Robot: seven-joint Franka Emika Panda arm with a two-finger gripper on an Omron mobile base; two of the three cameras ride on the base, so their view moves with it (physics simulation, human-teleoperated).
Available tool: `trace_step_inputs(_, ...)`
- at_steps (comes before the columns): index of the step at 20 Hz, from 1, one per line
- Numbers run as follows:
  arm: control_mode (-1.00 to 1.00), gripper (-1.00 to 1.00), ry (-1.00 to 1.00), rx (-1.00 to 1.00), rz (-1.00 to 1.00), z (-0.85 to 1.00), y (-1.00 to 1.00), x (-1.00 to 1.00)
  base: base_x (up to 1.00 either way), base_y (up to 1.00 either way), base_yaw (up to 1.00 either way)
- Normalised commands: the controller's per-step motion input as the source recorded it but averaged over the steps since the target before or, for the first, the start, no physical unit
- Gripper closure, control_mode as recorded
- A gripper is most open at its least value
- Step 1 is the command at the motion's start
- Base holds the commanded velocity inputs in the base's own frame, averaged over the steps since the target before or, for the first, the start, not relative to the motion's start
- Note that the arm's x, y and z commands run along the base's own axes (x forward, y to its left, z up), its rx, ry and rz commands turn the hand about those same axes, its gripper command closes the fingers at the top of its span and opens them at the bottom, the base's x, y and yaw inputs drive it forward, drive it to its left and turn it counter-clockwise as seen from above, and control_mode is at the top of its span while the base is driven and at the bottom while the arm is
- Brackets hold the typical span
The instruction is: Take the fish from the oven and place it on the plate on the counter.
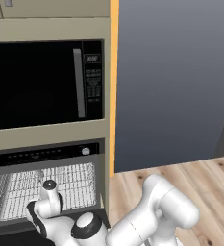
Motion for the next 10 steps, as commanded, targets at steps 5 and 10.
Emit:
trace_step_inputs(5,-1.00,-1.00,0.16,0.00,0.00,-0.77,0.00,-1.00,0.00,0.00,0.00)
trace_step_inputs(10,-1.00,-1.00,0.13,0.00,0.00,-0.87,0.00,-1.00,0.00,0.00,0.00)
